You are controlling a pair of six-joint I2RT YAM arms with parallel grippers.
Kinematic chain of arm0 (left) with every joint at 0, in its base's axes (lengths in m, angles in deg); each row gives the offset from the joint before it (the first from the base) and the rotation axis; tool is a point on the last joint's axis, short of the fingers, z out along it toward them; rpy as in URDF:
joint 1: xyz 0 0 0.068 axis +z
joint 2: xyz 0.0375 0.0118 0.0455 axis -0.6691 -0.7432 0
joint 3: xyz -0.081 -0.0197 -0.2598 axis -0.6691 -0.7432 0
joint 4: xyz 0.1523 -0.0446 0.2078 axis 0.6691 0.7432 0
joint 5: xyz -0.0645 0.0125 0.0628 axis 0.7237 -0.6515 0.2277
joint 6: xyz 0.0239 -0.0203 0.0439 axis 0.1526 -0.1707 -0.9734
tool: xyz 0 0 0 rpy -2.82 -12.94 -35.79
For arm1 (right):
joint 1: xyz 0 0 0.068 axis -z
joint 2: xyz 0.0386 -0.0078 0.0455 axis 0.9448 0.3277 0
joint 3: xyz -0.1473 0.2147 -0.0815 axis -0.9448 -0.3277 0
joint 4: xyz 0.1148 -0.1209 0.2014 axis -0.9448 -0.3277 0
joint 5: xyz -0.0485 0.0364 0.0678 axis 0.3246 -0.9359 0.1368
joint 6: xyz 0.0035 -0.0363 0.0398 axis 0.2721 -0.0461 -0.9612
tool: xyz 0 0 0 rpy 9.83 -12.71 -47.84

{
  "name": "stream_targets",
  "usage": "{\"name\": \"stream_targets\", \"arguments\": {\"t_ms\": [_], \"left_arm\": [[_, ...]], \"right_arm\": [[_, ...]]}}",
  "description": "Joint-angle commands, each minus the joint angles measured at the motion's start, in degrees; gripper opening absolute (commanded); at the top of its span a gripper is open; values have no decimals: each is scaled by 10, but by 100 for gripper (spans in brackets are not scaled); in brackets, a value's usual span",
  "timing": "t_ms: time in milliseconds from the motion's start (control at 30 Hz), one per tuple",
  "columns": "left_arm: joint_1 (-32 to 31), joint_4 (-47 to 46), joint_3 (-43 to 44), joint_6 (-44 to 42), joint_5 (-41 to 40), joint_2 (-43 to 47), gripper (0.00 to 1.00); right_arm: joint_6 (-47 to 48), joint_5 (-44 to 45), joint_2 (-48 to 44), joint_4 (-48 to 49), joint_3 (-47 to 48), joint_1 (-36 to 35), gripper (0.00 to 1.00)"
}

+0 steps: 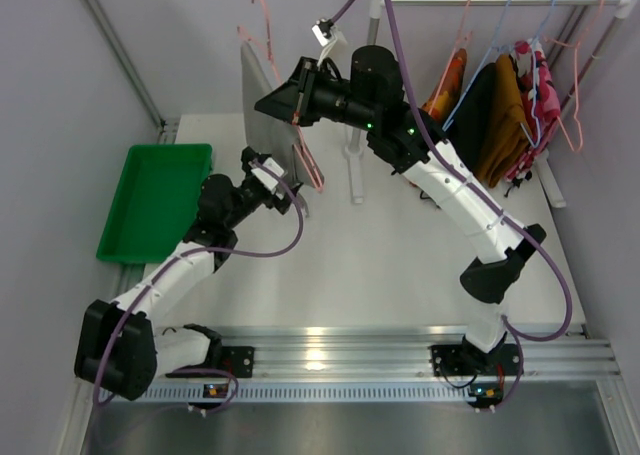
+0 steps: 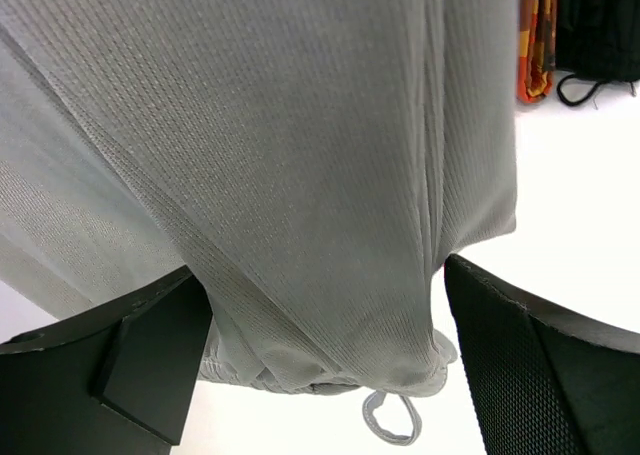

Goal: Remove the trousers from the hanger

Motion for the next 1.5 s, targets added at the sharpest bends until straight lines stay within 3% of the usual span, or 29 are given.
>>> {"name": "stream_targets", "arguments": {"t_ms": [0, 367, 700, 767, 833, 867, 1000, 1033, 1133, 1467], "left_arm": [[9, 11, 17, -33, 53, 23, 98], [16, 0, 24, -44, 3, 12, 96], [23, -4, 94, 53, -36, -36, 89], [23, -3, 96, 59, -41, -37, 83], [23, 0, 99, 61, -46, -35, 68], [23, 7, 100, 60, -40, -30, 55], [23, 39, 99, 51, -21, -16, 29], [23, 48, 99, 49, -13, -12, 16], [23, 70, 94, 55, -8, 14, 0], [25, 136, 104, 62, -1, 105, 0]], "right_arm": [[21, -12, -44, 88, 13, -13, 0], [34, -27, -56, 79, -13, -7, 0], [17, -29, -55, 83, -22, -6, 0], [17, -27, -55, 82, -23, -6, 0], [18, -22, -56, 80, -23, -5, 0], [19, -13, -56, 80, -23, -3, 0], [9, 16, -56, 66, -23, 15, 0], [5, 19, -53, 64, -26, 21, 0], [3, 36, -53, 55, -43, 41, 0], [46, 52, -71, 62, -124, 76, 0]]}}
